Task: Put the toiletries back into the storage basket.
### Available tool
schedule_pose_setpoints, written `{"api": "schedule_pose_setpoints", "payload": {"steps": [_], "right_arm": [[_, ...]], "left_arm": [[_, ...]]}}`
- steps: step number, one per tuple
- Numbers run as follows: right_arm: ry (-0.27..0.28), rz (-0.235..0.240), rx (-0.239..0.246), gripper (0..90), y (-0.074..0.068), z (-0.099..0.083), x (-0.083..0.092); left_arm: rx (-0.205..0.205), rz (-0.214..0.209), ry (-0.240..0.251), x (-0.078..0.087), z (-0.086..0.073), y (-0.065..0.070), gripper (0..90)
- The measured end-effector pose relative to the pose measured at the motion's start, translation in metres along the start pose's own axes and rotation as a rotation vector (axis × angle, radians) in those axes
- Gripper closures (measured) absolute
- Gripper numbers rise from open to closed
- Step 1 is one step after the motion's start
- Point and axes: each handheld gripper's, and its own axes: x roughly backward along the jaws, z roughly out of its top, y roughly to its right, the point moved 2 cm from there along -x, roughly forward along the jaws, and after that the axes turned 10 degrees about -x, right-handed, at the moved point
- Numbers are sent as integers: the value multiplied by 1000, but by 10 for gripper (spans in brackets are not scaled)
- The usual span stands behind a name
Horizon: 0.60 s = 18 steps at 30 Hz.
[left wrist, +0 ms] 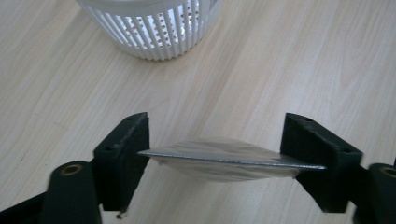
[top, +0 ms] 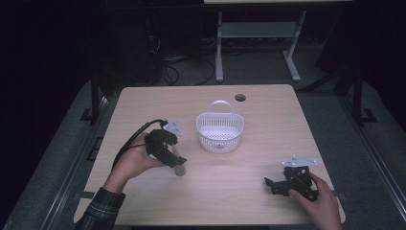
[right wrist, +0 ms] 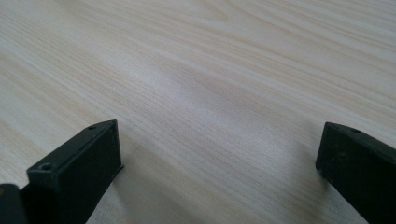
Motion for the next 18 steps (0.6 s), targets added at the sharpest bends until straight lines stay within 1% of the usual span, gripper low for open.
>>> {"api": "schedule_pose_setpoints", "payload": {"steps": [2,8,13,14,18], "right_arm": [[0,0,0,0,0,0,0],[-2,1,1,0,0,0,0],[-2,1,2,0,0,0,0],[-2,1,2,0,0,0,0],[-1,1,-1,0,0,0,0]], "left_arm": [[-6,-2,1,1,0,0,284],[-5,0,3,1,-1,1,291],[-4,4,16,1,-1,1,293],[4,6,27,1,-2,1,293],[12,12,35,2,-2,1,293]]}}
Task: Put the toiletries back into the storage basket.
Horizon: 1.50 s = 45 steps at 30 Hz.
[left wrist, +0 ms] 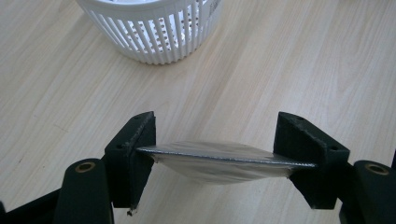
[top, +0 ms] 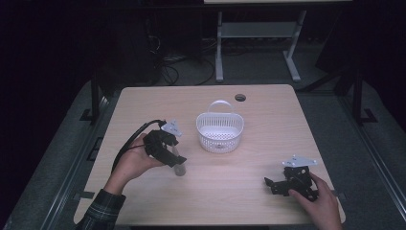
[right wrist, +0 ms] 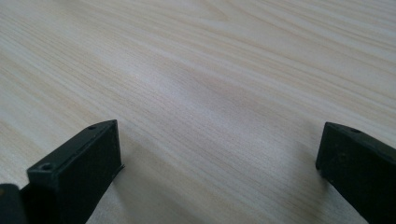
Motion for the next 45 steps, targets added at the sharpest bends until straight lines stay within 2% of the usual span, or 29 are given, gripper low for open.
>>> {"api": "schedule_pose_setpoints", "payload": {"steps": [4,23,26,45], "right_arm": [[-1,0,2,0,0,0,0],[0,-2,2,0,0,0,0],[0,-2,2,0,0,0,0],[-2,0,0,0,0,0,0]], "left_arm": [[12,-1,23,3,1,-1,294],[32,6,49,10,3,-10,294],[41,-3,67,11,5,-13,294],[31,20,103,25,20,-19,294]]}}
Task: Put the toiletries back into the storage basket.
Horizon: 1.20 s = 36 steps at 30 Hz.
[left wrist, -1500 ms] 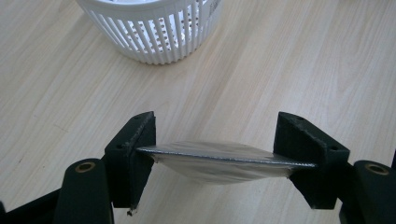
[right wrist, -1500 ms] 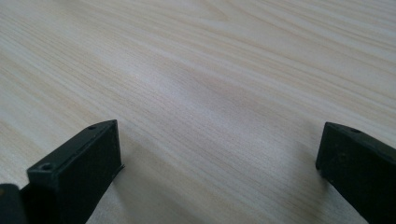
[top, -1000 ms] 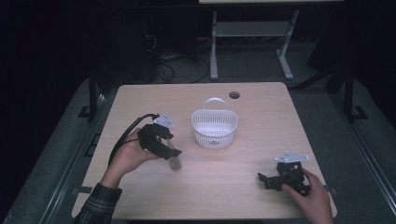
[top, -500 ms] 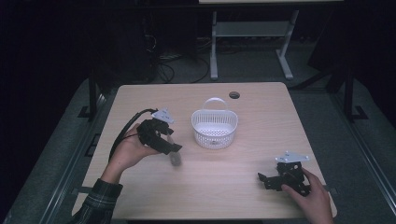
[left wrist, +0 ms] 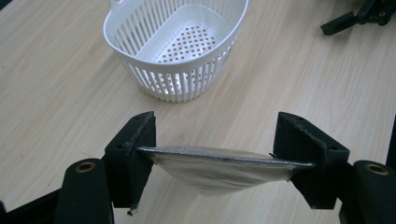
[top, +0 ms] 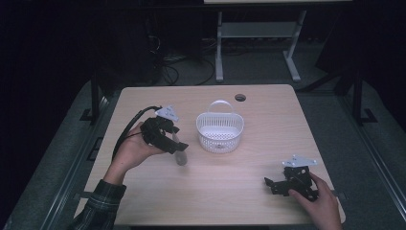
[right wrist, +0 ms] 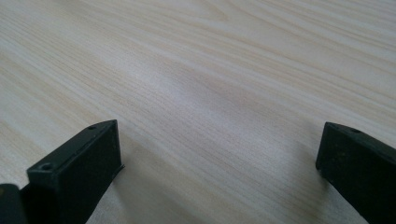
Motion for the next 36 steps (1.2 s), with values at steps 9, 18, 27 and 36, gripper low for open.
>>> {"api": "schedule_pose_setpoints", "payload": {"steps": [9,18,27,36], "right_arm": [[1,0,0,0,0,0,0],[1,0,1,0,0,0,0],[0,0,1,0,0,0,0],[0,-2,1,0,0,0,0]], "left_arm": [[3,5,26,5,8,-4,294],[4,10,42,7,14,-7,294],[9,16,64,13,22,-13,294],[23,22,86,18,28,-20,294]]}}
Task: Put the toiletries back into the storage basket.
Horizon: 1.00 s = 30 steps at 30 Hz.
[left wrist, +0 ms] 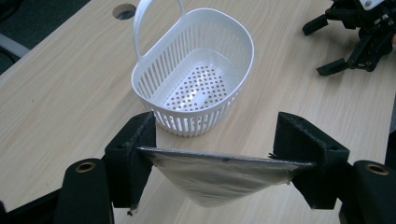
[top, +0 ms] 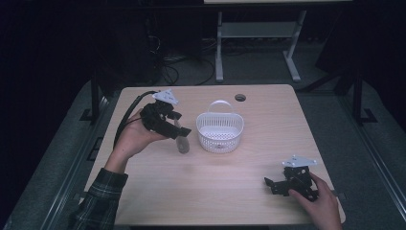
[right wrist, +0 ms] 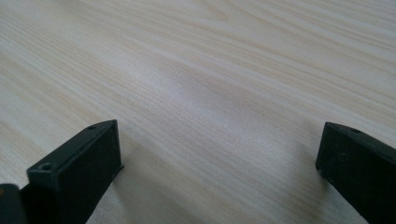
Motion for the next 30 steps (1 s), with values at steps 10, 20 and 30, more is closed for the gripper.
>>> {"api": "schedule_pose_setpoints", "payload": {"steps": [10,20,30], "right_arm": [[1,1,2,0,0,0,0],[1,0,-1,0,0,0,0],[0,1,0,0,0,0,0]], "left_arm": [[-3,8,27,5,11,-4,294],[-14,4,38,6,23,-6,295],[-22,5,53,4,35,-10,295]]}}
